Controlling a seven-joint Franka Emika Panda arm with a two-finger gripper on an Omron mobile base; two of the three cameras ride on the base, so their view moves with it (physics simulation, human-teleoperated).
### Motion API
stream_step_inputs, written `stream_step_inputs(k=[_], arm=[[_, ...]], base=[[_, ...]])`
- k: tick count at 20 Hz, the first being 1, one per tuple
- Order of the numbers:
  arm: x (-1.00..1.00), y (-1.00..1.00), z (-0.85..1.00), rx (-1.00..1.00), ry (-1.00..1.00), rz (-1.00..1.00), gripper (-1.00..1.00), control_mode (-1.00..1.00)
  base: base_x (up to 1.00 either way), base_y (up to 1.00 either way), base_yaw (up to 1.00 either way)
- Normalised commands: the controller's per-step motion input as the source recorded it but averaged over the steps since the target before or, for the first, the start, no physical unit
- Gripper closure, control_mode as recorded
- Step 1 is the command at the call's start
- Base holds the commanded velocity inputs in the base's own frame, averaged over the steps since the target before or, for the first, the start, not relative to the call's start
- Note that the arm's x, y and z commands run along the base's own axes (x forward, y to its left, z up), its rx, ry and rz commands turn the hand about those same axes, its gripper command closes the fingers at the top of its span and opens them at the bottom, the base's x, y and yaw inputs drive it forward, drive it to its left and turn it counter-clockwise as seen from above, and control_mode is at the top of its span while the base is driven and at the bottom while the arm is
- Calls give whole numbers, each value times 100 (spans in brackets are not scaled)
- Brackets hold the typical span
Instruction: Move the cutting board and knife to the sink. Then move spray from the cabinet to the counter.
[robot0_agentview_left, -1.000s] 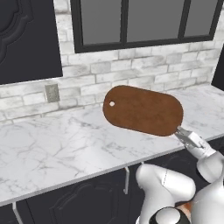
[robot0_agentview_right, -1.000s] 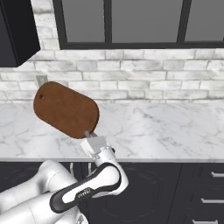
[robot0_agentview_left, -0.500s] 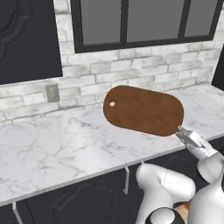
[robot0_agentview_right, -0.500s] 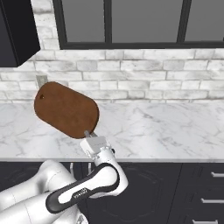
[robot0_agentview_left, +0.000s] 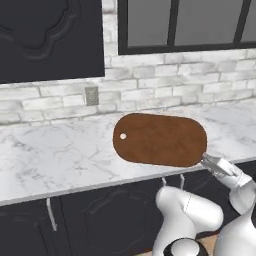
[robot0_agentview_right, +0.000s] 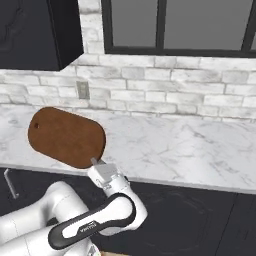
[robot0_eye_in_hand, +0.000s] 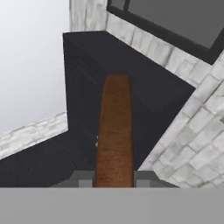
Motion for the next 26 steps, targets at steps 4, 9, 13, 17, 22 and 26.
stream_step_inputs(k=[4,9,13,17,22,26], arm=[[0,0,0,0,0,0,100,100],[0,0,0,0,0,0,100,100],[0,0,0,0,0,0,100,100],[0,0,0,0,0,0,100,100],[0,0,0,0,0,0,100,100],[0,0,0,0,0,0,100,100]], base=[[-48,54,65],[2,77,58],[19,99,46],[14,98,48],[-14,67,76],[-26,30,86]])
